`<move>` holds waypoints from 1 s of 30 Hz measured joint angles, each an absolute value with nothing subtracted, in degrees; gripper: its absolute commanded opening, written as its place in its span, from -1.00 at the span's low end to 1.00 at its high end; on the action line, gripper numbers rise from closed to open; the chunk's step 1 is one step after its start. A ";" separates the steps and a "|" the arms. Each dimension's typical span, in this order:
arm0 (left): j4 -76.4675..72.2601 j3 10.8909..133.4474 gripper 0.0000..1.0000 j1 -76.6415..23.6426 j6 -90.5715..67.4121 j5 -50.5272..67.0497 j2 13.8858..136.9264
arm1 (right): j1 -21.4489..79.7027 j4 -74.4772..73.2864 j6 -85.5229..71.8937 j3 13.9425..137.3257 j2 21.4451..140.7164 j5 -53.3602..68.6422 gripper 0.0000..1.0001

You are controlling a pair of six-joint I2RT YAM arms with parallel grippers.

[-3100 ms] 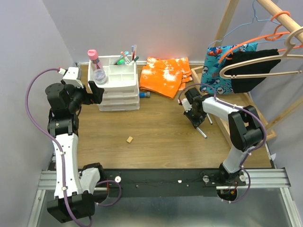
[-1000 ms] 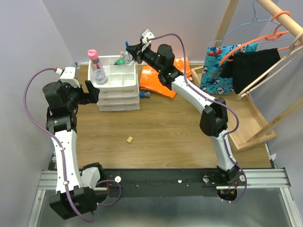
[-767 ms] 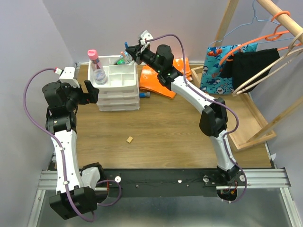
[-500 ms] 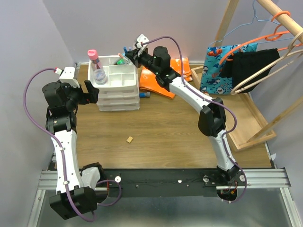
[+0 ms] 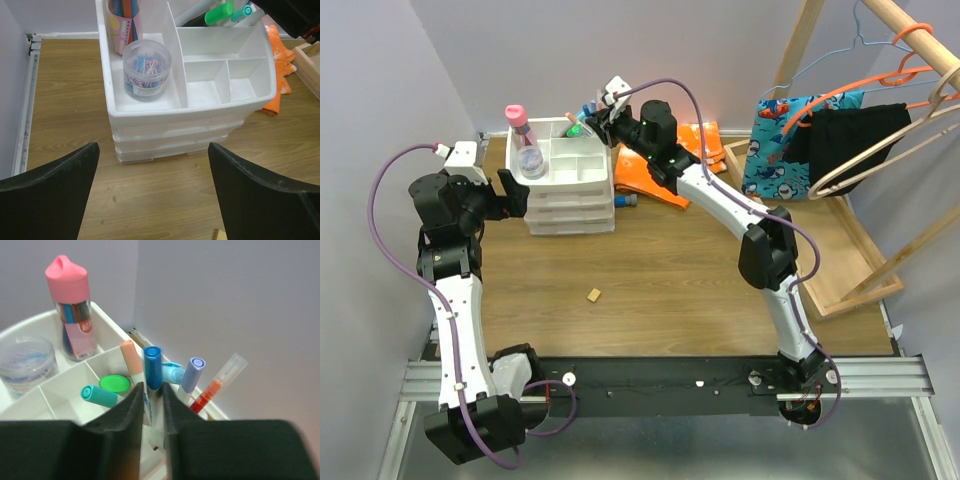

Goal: Sort the stationery into containers
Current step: Place the pen in the storage box, then pick up the pen from the center of the board.

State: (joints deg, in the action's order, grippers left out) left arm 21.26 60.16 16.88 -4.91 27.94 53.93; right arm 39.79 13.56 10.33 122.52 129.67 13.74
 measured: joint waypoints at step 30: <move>19.75 60.42 0.97 13.10 -7.53 29.17 51.11 | 36.60 -27.81 6.63 96.66 99.72 -11.90 -0.02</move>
